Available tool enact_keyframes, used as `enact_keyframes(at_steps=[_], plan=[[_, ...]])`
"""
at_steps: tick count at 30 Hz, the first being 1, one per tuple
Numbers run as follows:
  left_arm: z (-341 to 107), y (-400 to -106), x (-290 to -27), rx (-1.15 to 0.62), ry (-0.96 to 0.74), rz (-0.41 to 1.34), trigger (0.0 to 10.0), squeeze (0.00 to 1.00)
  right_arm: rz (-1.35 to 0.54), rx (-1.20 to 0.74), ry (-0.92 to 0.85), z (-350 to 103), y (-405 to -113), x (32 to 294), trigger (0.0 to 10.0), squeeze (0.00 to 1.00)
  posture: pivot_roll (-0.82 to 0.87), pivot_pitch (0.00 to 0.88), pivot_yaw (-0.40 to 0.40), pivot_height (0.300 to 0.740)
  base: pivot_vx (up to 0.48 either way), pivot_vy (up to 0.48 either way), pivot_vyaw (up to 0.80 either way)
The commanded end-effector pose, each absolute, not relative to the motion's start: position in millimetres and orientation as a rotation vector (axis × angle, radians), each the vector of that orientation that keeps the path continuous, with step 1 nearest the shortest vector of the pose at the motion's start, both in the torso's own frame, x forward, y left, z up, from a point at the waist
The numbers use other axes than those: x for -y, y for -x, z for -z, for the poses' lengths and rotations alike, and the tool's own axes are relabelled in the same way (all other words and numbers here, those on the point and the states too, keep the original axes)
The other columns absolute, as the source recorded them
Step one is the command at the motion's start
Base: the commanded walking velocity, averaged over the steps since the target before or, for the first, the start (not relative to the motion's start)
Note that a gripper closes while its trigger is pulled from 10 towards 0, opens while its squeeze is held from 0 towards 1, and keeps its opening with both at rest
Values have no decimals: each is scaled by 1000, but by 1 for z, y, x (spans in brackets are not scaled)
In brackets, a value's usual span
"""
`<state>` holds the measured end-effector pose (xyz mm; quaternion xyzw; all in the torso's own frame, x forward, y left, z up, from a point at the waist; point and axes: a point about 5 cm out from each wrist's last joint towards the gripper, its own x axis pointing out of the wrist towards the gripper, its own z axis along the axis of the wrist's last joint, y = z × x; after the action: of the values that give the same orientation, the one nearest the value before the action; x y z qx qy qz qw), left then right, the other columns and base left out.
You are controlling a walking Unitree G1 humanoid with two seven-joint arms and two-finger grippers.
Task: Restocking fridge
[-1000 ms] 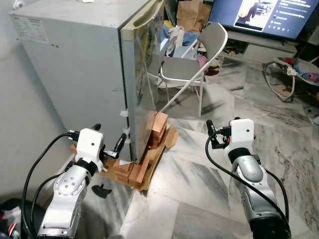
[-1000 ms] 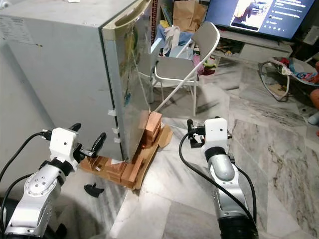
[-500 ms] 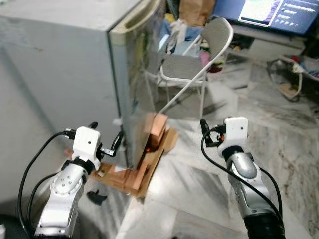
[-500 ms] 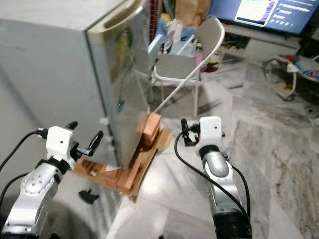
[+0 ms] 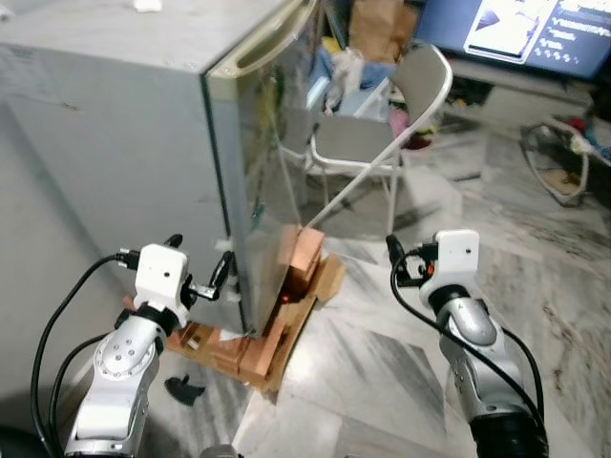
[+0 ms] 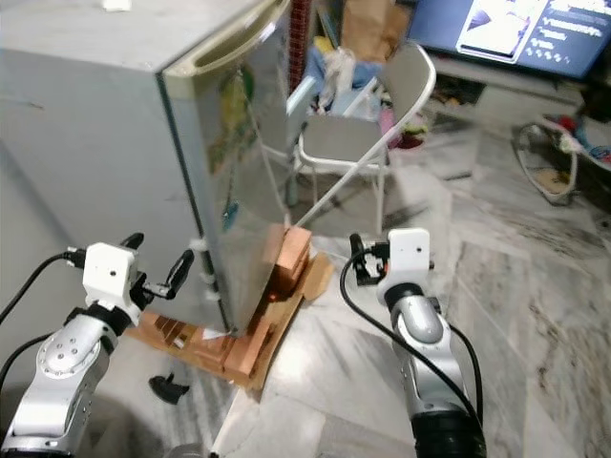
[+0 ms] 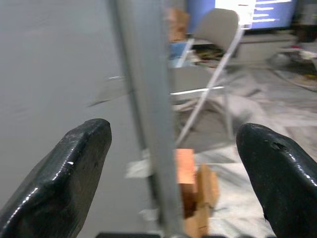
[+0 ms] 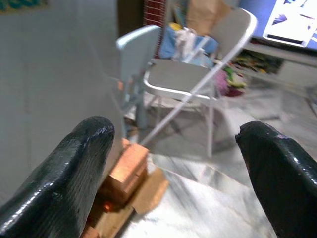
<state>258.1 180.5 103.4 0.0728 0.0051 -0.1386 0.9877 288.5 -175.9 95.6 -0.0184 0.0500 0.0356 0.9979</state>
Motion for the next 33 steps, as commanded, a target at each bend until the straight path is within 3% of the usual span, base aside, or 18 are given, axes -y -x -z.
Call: enact_keyframes(at_steps=[1,10,19,33], plan=[[-104,-264,-180,-15,-133,265,10000,0,-51,-93,37,-99,-287,182,10000,0,81,0,-59,740,0,0,-800],[-108,-277,-193,-17,-140,162,10000,0,-60,-83,64,-103,-284,182,10000,0,73,0,-51,740,0,0,-800],[-109,-275,-191,-2,-118,176,10000,0,-72,-79,57,-104,-285,175,10000,0,68,0,-45,740,0,0,-701],[-100,-283,-193,-39,-78,115,10000,0,-91,-83,76,-105,-280,175,10000,0,49,0,-57,740,53,0,0]])
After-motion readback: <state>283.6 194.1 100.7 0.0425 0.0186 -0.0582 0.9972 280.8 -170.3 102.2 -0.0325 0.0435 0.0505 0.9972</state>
